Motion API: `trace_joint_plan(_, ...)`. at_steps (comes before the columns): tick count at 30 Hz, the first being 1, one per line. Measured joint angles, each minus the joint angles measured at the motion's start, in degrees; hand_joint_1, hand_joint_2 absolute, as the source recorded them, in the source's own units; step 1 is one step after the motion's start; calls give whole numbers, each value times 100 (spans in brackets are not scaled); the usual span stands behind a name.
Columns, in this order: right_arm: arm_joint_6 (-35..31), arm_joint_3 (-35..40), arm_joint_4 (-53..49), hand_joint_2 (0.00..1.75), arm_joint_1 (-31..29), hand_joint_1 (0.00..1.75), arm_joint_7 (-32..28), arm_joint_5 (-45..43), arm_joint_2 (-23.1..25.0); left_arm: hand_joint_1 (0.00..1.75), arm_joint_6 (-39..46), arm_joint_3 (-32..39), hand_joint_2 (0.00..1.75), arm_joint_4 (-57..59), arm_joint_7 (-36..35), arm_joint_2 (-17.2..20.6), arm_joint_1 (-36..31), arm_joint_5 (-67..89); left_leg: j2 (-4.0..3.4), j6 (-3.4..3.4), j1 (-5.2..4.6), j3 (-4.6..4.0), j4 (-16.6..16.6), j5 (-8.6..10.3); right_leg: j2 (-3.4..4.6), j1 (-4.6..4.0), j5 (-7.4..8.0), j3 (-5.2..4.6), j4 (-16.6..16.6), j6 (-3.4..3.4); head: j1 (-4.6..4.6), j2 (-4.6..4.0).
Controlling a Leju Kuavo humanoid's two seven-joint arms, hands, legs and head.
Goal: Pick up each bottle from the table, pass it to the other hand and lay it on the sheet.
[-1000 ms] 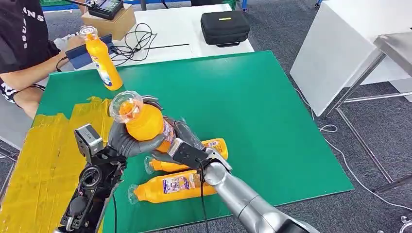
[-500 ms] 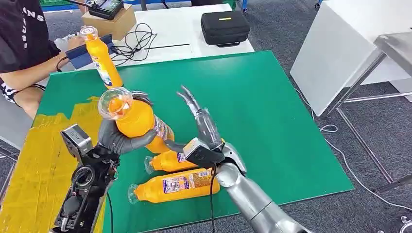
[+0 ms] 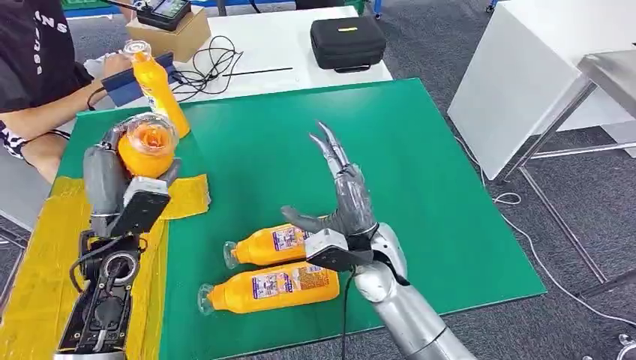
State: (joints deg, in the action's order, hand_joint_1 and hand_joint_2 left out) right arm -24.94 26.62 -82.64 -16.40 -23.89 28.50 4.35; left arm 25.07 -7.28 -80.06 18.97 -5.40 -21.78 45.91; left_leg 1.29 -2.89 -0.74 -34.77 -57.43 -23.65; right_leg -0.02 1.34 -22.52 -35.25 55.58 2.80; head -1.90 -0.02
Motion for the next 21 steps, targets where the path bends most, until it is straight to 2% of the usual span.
trace_joint_plan(5,-35,-190,-188,175,188,0,6,4,-190,175,-427,-204,175,663,-732,249,-362,2282,-10,1,-1,0,0,1,6,0,12,-1,0,-13,0,0)
trace_joint_plan(8,42,-269,-188,175,229,0,-18,2,-236,175,-714,-435,175,1142,-728,369,-508,3098,-15,2,-2,0,0,1,8,0,12,-3,1,-13,0,0)
trace_joint_plan(13,194,-332,-186,175,219,0,-29,-24,-256,175,-1490,-710,175,1917,-616,448,-721,3340,-14,2,1,-3,0,2,8,-2,12,-5,1,-13,0,0)
trace_joint_plan(21,293,-332,-127,175,92,0,-11,-57,-225,175,-1617,-1047,175,3314,-524,444,-1025,3255,-11,4,1,-6,0,4,8,-2,12,-5,2,-13,0,0)
